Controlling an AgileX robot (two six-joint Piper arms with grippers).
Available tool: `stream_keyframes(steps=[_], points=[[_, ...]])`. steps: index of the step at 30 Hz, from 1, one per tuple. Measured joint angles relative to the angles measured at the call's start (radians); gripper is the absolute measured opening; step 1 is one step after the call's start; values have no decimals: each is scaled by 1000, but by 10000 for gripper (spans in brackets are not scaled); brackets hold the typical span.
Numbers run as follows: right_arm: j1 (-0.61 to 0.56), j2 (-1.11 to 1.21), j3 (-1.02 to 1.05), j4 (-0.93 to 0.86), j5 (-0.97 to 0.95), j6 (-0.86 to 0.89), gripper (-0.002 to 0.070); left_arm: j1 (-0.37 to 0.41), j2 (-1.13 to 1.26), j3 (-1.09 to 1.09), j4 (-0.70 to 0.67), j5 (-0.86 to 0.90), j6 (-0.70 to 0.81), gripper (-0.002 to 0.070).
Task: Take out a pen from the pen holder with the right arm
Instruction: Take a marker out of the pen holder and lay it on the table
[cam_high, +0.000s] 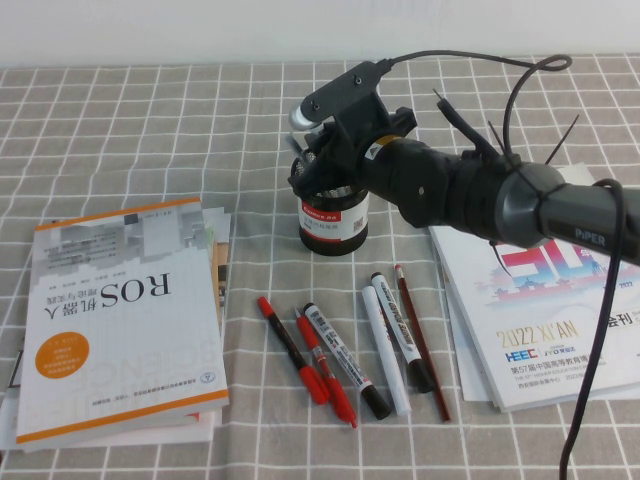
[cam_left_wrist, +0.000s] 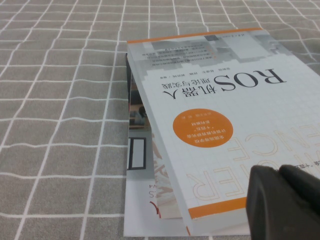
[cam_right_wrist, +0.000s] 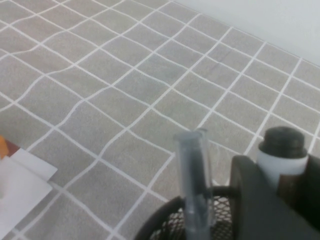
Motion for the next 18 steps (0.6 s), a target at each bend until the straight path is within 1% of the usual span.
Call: stream_keyframes(steps=[10, 18], points=[[0, -70, 2, 0, 65, 0, 120, 0, 0, 0, 0, 0, 0, -3], [0, -232, 2, -14, 117, 0, 120, 0, 0, 0, 0, 0, 0, -3]])
